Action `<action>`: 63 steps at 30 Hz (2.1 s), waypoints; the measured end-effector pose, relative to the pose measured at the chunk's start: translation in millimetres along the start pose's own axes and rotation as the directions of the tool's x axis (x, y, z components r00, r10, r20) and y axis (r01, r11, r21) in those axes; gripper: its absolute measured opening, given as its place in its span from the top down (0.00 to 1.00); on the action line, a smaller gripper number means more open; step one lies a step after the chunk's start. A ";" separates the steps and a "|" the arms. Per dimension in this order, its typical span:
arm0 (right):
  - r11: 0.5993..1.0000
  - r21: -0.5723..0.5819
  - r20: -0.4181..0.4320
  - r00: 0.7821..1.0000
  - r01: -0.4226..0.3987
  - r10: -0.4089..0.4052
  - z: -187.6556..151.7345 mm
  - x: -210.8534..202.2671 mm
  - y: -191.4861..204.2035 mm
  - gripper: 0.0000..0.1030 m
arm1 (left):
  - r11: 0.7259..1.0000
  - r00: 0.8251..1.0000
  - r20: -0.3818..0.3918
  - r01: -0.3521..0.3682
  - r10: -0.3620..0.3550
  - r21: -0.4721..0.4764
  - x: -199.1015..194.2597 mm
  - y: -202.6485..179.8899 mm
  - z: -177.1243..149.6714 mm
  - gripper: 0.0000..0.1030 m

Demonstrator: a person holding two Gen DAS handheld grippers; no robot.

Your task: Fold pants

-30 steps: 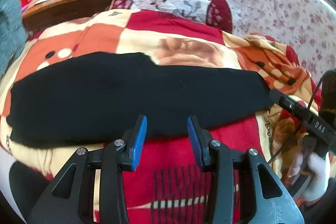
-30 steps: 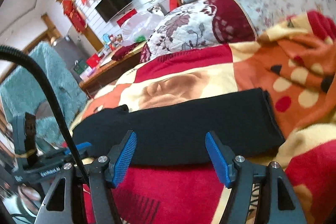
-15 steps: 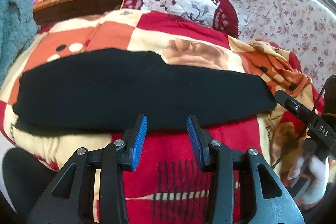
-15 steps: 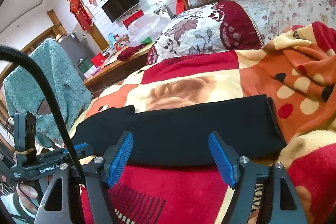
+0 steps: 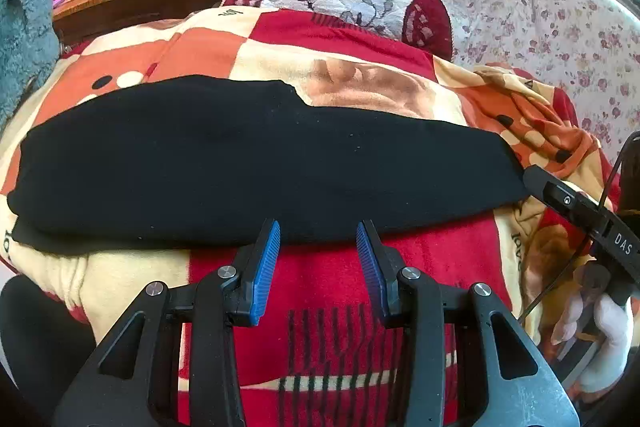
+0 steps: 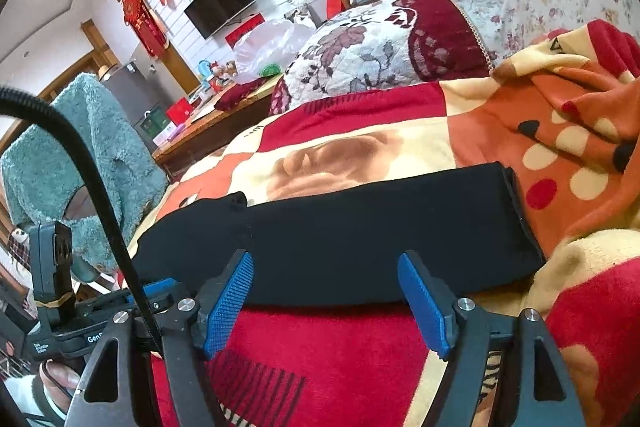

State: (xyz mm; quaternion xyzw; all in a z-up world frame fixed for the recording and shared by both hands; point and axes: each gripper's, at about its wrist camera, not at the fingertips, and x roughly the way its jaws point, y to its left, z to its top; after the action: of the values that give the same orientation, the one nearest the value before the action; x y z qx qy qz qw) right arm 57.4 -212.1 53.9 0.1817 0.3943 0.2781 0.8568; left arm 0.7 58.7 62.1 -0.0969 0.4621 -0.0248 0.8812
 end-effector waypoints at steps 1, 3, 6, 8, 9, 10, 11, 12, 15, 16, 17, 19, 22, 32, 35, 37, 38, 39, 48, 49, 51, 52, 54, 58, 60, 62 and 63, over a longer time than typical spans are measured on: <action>1.000 0.000 -0.003 1.000 0.001 -0.001 -0.4 0.4 -0.1 0.29 | 1.000 1.000 -0.003 -0.001 0.001 -0.002 1.4 0.4 -0.4 0.62; 1.000 0.004 -0.010 1.000 0.002 -0.002 -1.2 2.4 -0.9 0.29 | 1.000 1.000 -0.008 0.000 0.000 -0.005 4.1 1.8 -0.7 0.62; 1.000 0.008 -0.016 1.000 0.005 -0.004 -2.0 3.8 -2.3 0.29 | 1.000 1.000 -0.012 0.002 -0.002 -0.012 5.9 3.1 -0.9 0.62; 1.000 0.013 -0.016 1.000 0.002 -0.002 -2.4 4.0 -3.2 0.29 | 1.000 1.000 -0.014 0.002 -0.002 -0.013 6.6 3.4 -1.2 0.62; 1.000 0.015 -0.016 1.000 0.001 -0.001 -2.4 4.2 -3.5 0.29 | 1.000 1.000 -0.015 0.003 -0.003 -0.013 7.0 3.4 -1.4 0.62; 1.000 0.015 -0.016 1.000 0.001 -0.001 -2.3 4.2 -3.7 0.29 | 1.000 1.000 -0.016 0.004 -0.004 -0.012 7.4 3.2 -1.5 0.62; 1.000 0.014 -0.016 1.000 0.002 -0.002 -2.3 4.5 -3.7 0.29 | 1.000 1.000 -0.016 0.004 -0.004 -0.010 7.2 3.2 -2.1 0.62; 1.000 0.014 -0.016 1.000 0.002 -0.002 -2.2 4.6 -3.9 0.29 | 1.000 1.000 -0.018 0.004 -0.004 -0.008 7.7 2.9 -2.3 0.62; 1.000 0.018 -0.024 1.000 0.002 -0.001 -2.2 6.2 -5.3 0.29 | 1.000 1.000 -0.022 0.006 -0.006 -0.005 9.4 2.6 -3.3 0.62; 1.000 0.020 -0.026 1.000 0.002 -0.002 -2.4 6.9 -5.9 0.29 | 1.000 1.000 -0.024 0.006 -0.006 -0.004 10.0 2.7 -3.5 0.62; 1.000 0.020 -0.029 1.000 0.004 -0.003 -2.6 7.5 -6.3 0.29 | 1.000 1.000 -0.026 0.007 -0.007 -0.004 10.6 2.7 -3.5 0.62; 1.000 0.021 -0.033 0.999 0.007 -0.006 -2.4 8.8 -7.1 0.29 | 1.000 1.000 -0.027 0.008 -0.009 -0.004 11.5 2.2 -3.4 0.62; 1.000 0.021 -0.034 0.999 0.007 -0.007 -2.8 9.2 -7.0 0.29 | 1.000 1.000 -0.028 0.008 -0.009 -0.005 12.2 1.8 -3.5 0.62; 0.999 0.038 -0.057 0.998 0.021 -0.018 -7.3 16.6 -10.6 0.28 | 1.000 0.999 -0.047 0.017 -0.017 0.007 21.7 -2.8 -5.7 0.62; 0.999 0.042 -0.059 0.998 0.021 -0.019 -7.6 17.4 -11.8 0.28 | 1.000 0.999 -0.049 0.018 -0.018 0.009 22.0 -3.4 -5.2 0.62; 0.998 0.049 -0.065 0.998 0.026 -0.023 -8.4 17.1 -12.9 0.28 | 0.999 0.999 -0.041 0.022 -0.020 0.029 20.8 -7.3 -1.0 0.62; 0.998 0.054 -0.067 0.997 0.029 -0.026 -8.6 16.5 -13.3 0.28 | 0.999 0.999 -0.035 0.024 -0.023 0.038 19.8 -8.8 1.3 0.62; 0.997 0.065 -0.070 0.997 0.039 -0.034 -9.1 15.0 -14.8 0.28 | 0.998 0.999 -0.017 0.033 -0.032 0.059 17.5 -13.2 6.2 0.62; 0.940 0.336 -0.121 0.992 0.062 -0.022 -23.9 6.6 -62.3 0.28 | 0.938 0.970 -0.099 0.240 -0.222 0.251 44.6 -64.6 60.2 0.45; 0.933 0.354 -0.125 0.992 0.071 -0.028 -25.4 7.5 -67.4 0.28 | 0.928 0.972 -0.096 0.233 -0.214 0.291 51.0 -73.7 68.2 0.45; 0.919 0.387 -0.128 0.991 0.077 -0.029 -26.2 11.5 -75.6 0.28 | 0.901 0.969 -0.117 0.244 -0.216 0.359 65.5 -90.4 80.4 0.45; 0.915 0.396 -0.127 0.992 0.076 -0.028 -25.7 13.1 -78.0 0.28 | 0.891 0.967 -0.131 0.252 -0.218 0.377 71.5 -94.6 83.8 0.45; 0.914 0.396 -0.121 0.992 0.085 -0.040 -20.9 19.1 -83.1 0.27 | 0.859 0.960 -0.179 0.272 -0.214 0.434 92.3 -110.0 92.1 0.45; 0.911 0.397 -0.086 0.992 0.116 -0.088 -11.3 27.4 -93.1 0.28 | 0.821 0.949 -0.246 0.297 -0.197 0.487 127.1 -129.4 102.3 0.45; 0.905 0.406 -0.075 0.992 0.125 -0.103 -10.1 31.0 -96.3 0.27 | 0.804 0.945 -0.263 0.305 -0.192 0.510 140.6 -137.2 108.7 0.45; 0.906 0.398 -0.078 0.990 0.142 -0.121 -8.0 33.1 -94.4 0.27 | 0.783 0.936 -0.289 0.330 -0.200 0.528 150.2 -143.2 115.0 0.45; 0.907 0.396 -0.078 0.990 0.141 -0.120 -8.8 32.3 -92.8 0.27 | 0.771 0.926 -0.312 0.355 -0.213 0.529 155.8 -146.4 119.2 0.45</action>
State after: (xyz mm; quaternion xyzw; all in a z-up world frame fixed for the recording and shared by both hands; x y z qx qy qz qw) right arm 98.8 -263.6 -19.4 0.3190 0.4763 0.1382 0.8076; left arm 194.2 -87.9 30.4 0.1090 0.5129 -0.3084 0.7937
